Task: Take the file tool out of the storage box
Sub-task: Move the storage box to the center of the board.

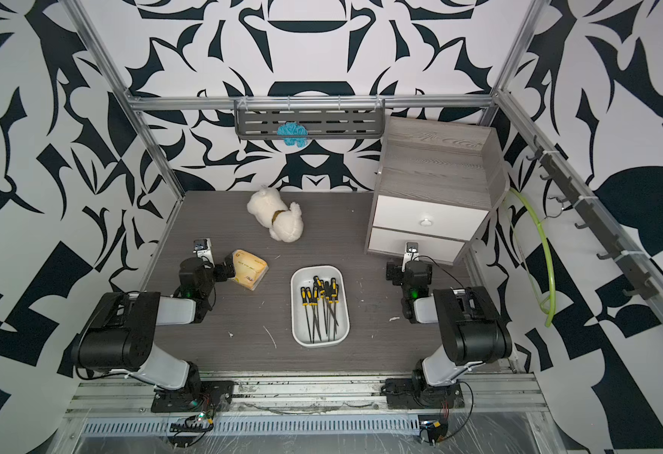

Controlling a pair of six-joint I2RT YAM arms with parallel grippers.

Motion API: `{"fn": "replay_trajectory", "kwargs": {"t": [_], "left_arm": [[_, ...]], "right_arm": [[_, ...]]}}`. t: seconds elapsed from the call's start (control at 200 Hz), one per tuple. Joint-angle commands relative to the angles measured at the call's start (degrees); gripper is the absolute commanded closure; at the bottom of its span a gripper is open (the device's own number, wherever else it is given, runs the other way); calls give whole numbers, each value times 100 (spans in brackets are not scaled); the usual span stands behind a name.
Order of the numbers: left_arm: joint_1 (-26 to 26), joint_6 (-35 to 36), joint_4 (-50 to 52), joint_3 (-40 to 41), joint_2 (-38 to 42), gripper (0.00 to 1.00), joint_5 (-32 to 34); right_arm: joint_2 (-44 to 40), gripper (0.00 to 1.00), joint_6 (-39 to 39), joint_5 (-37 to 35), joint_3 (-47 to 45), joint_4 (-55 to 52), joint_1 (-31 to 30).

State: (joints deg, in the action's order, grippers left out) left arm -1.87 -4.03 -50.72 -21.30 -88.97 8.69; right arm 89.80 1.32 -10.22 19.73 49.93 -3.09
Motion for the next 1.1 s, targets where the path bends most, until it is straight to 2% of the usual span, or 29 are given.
{"fn": "replay_trajectory", "kwargs": {"t": [0.0, 0.92, 1.0, 1.045, 1.095], "left_arm": [[20, 35, 35, -24, 72, 1, -60], [20, 45, -129, 19, 142, 1, 66], [-3, -31, 332, 47, 687, 1, 255], [-135, -26, 720, 26, 1136, 1, 474], [-454, 60, 1261, -89, 1638, 1, 1039]], "right_arm": [[-119, 1, 18, 16, 67, 77, 8], [-149, 1, -5, 31, 37, 169, 9], [-783, 1, -2, 14, -1, -273, -22], [-1529, 1, 43, -306, 140, -1253, -125], [-2309, 1, 582, -174, 387, -2226, -134]]}}
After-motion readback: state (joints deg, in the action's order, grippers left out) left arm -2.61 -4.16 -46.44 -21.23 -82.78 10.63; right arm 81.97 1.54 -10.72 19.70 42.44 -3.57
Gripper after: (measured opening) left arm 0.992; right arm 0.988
